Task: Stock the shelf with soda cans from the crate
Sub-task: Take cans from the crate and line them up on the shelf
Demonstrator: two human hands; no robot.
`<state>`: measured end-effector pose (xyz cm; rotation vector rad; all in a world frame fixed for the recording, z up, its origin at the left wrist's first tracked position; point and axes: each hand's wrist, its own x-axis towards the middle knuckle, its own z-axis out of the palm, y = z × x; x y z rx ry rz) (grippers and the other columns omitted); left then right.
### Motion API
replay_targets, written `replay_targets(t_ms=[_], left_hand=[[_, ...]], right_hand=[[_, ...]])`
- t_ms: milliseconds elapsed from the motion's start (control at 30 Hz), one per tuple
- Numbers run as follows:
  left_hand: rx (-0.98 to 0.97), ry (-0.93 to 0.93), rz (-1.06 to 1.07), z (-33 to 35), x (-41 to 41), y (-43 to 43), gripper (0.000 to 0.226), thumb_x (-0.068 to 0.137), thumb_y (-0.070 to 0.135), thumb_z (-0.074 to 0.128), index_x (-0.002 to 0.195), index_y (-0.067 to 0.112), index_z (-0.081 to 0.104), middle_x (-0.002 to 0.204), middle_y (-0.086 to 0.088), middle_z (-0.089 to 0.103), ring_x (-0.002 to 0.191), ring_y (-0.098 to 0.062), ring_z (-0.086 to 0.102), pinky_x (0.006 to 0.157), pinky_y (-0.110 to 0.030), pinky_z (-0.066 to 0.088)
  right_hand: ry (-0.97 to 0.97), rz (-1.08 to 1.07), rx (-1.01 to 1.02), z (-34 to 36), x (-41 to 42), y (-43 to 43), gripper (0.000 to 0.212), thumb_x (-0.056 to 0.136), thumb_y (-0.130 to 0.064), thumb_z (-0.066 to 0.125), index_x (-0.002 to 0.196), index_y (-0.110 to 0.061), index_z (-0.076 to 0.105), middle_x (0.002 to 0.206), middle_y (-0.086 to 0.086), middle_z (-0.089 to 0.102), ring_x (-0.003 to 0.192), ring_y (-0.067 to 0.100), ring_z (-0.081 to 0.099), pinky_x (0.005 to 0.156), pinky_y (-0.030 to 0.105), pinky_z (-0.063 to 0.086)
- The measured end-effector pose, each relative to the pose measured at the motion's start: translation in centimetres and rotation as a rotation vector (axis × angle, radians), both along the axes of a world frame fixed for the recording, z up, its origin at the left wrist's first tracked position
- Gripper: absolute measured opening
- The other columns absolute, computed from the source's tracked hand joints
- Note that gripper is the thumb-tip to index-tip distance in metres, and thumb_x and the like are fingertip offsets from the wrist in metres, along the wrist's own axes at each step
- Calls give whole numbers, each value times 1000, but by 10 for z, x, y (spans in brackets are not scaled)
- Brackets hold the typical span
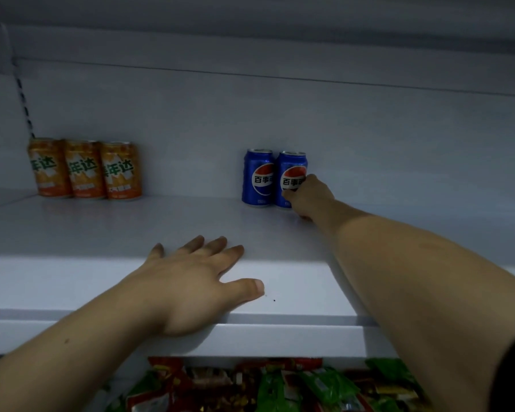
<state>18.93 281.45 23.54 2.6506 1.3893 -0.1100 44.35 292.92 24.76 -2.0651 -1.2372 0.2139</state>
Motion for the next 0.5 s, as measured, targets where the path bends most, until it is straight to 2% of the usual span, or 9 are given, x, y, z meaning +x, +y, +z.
replay_targets(t_ms=[100,167,267,333,433,500], left_hand=[[4,-16,3,0,0,2,77,78,79,12,147,47,-1,158,18,-7,146,-11,-5,116,-54,-1],[16,-29,0,1,1,3,76,80,78,15,148,44,4,159,15,-4,147,-14,-2,116,-55,0],[17,-89,-24,5,-1,-3,74,84,74,22,149,39,14,160,11,6,147,-18,6,115,-57,3],[4,-164,-50,7,-6,-7,72,86,72,28,148,37,22,159,9,14,146,-18,14,116,-55,8],[-82,-245,-53,11,-9,-26,74,84,74,35,145,32,32,156,6,24,143,-18,22,116,-52,14],[-98,-231,-88,11,-1,-54,73,83,74,37,144,34,33,156,7,25,143,-18,22,115,-54,12]], right_hand=[[47,-10,12,1,-6,-14,65,87,-47,63,133,-7,42,127,12,57,108,28,59,75,31,44],[-9,12,-1,6,-10,-39,66,88,-48,61,135,-6,40,130,12,54,111,27,56,74,30,40],[-141,35,-146,22,-15,-99,70,92,-49,54,144,-6,33,142,11,47,123,28,49,82,26,37],[-192,8,-223,34,-13,-148,74,92,-53,51,148,-9,28,148,10,41,130,29,44,93,30,39],[-254,-56,-264,46,-9,-231,73,93,-53,51,148,-10,31,149,11,39,133,30,41,102,33,35],[-264,-103,-302,50,-8,-285,72,93,-52,51,148,-10,31,151,11,37,136,30,38,105,33,33]])
